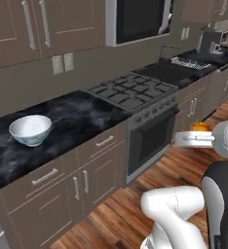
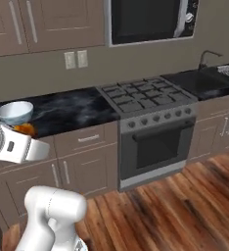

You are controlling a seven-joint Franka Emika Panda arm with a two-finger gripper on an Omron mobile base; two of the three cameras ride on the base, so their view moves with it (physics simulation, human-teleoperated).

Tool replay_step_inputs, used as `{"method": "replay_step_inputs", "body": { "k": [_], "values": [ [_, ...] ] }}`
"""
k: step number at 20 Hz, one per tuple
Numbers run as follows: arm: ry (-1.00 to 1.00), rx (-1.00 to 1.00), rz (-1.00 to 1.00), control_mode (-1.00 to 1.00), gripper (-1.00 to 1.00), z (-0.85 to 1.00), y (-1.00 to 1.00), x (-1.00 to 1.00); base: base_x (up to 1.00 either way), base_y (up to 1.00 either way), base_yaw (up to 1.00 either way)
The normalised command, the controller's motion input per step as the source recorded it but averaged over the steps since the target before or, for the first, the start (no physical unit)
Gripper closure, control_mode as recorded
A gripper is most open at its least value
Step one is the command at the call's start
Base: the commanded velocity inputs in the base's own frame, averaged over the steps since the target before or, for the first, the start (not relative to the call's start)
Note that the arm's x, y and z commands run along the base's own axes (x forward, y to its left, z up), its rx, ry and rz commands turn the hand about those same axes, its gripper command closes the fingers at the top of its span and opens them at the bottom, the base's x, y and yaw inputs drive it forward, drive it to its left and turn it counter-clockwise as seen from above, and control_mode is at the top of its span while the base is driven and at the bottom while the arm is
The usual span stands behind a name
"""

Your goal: Pick the peach from the cabinet and place it in the bowl. Then pick the bowl and place it in the sink. Then turn on the sink facuet.

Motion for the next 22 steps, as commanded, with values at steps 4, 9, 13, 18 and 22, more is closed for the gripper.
{"method": "replay_step_inputs", "body": {
  "k": [4, 9, 13, 18, 22],
  "values": [
    [0.0, 0.0, 0.0, 1.0, 1.0, 0.0, 0.0, 0.0, 0.46, -0.04, 0.53],
    [0.0, 0.0, 0.0, 1.0, 1.0, 0.0, 0.0, 0.0, 0.42, 0.0, 0.53],
    [0.0, 0.0, 0.0, 1.0, 1.0, 0.0, 0.0, 0.0, 0.87, -0.14, 0.39],
    [0.0, 0.0, 0.0, 1.0, 1.0, 0.0, 0.0, 0.0, 0.98, -0.38, 0.19],
    [0.0, 0.0, 0.0, 1.0, 1.0, 0.0, 0.0, 0.0, 0.55, -0.22, 0.22]
  ]
}}
